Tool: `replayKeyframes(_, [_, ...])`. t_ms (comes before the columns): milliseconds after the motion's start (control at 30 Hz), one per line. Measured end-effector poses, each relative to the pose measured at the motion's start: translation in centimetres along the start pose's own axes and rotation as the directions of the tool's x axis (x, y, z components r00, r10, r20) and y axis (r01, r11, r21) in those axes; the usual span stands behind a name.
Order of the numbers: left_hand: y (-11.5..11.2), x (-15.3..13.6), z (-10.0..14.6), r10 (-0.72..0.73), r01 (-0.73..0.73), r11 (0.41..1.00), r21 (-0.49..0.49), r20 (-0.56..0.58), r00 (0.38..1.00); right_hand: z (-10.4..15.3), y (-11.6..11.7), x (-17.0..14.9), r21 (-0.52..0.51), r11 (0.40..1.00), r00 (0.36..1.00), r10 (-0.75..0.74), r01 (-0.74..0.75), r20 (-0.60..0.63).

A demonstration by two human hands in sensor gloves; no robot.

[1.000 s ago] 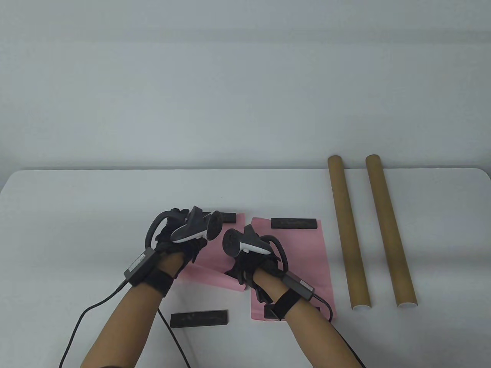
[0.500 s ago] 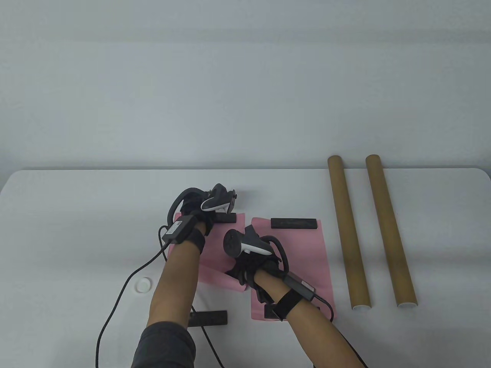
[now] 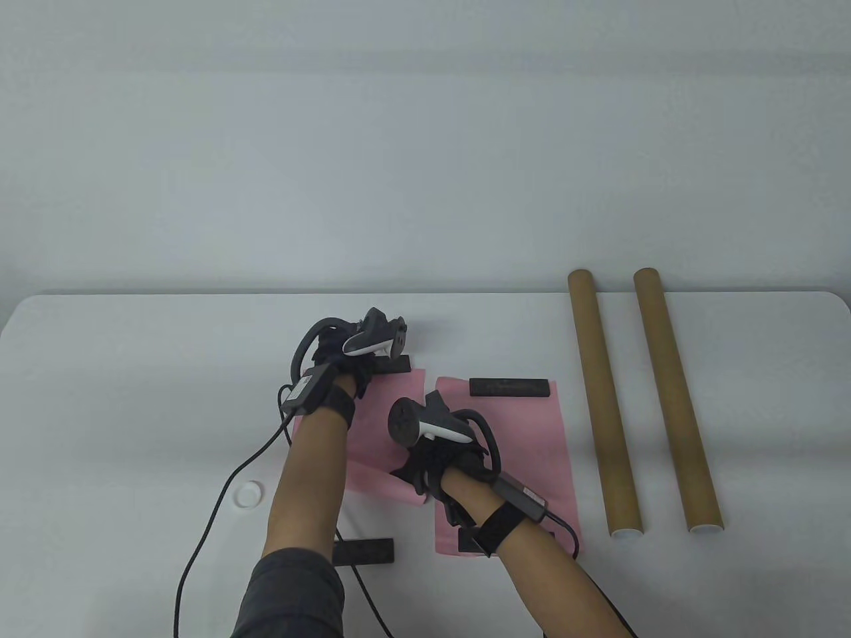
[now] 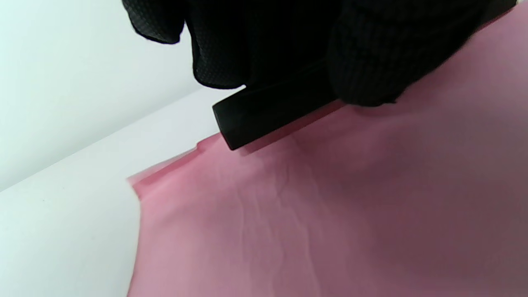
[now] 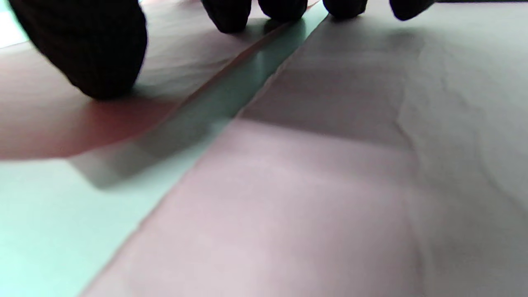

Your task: Roll up papers and store in mailing tubes

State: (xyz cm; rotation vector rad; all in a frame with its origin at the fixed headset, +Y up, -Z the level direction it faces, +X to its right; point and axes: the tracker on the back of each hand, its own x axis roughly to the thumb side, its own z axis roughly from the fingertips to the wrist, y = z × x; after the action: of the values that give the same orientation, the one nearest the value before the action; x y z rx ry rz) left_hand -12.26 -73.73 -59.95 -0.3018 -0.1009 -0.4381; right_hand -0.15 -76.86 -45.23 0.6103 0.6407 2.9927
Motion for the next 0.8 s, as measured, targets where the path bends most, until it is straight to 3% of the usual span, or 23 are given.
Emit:
replayKeyframes(533, [-0.8,0.6,-3.0,0.059,-0.061,0.997,-0.044,-0.043,0.997,0.0,0.2,-0.2,-0.004,1.0,1.0,-0.012,0.012,0.004])
replayKeyframes(667, [-0.4,0.1,-2.0,0.079,-0.079,0.997,-0.013,-0.028,0.996,0.0,0.1,-0.2,-0.001,1.0,1.0,-0.012,0.012,0.003])
replayKeyframes(800, [1.6,-1.2,1.3,0.121,-0.124,0.99,0.063,0.043,0.992,0.0,0.1,-0.2,0.001,1.0,1.0,-0.016,0.016,0.003])
